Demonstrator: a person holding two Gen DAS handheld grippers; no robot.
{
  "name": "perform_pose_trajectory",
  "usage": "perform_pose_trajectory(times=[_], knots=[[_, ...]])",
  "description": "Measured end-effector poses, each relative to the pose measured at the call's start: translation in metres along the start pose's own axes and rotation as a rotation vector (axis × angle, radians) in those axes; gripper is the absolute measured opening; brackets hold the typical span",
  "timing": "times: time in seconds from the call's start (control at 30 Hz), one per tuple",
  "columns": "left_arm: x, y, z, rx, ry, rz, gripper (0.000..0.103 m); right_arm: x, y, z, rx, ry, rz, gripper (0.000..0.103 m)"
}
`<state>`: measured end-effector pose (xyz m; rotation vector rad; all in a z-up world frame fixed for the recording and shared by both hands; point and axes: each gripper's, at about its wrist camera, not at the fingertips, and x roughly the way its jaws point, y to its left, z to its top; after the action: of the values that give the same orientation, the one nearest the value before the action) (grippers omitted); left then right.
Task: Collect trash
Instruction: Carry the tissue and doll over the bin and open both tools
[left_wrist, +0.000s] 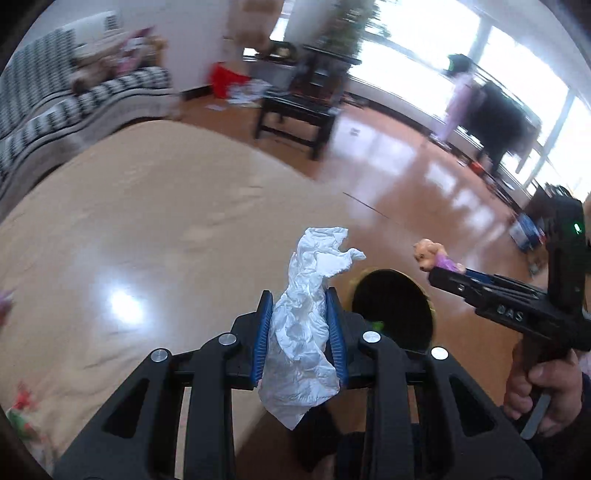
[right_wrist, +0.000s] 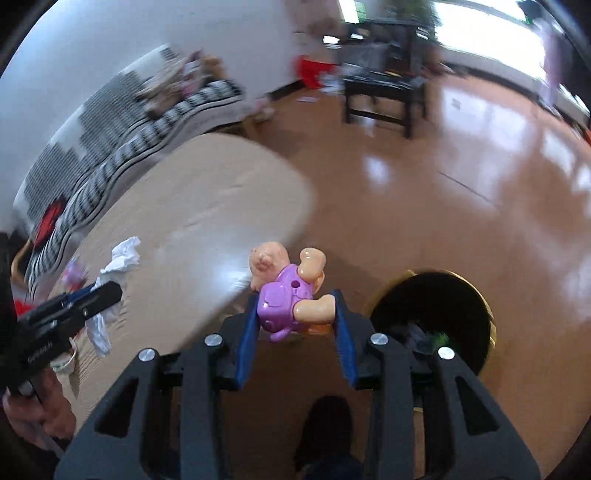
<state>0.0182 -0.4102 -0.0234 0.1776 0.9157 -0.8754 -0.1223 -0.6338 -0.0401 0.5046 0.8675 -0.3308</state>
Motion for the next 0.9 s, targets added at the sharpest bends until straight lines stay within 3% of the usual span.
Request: perform_pose_trajectory(times=[0.13, 0.33, 0.6, 0.9], knots=[[0.042, -0.052, -0.003, 0.078, 0.049, -0.089, 0.028, -0.011, -0.054, -0.002, 0.125, -0.02, -0.066, 0.038], [0.098, -0.091, -0.013, 0.143, 0.139, -0.136, 0.028, -0.013, -0.104, -0.005, 0.231, -0.018, -0.124, 0.038], [0.132, -0.106, -0.014, 0.157, 0.17, -0.189, 0.028, -0.012, -0.113, -0.004, 0.27, -0.012, -0.119, 0.038], [0.158, -0.118, -0.01, 0.135, 0.182, -0.198, 0.029, -0.01, -0.111, -0.003, 0.3, -0.015, -0.145, 0.038]])
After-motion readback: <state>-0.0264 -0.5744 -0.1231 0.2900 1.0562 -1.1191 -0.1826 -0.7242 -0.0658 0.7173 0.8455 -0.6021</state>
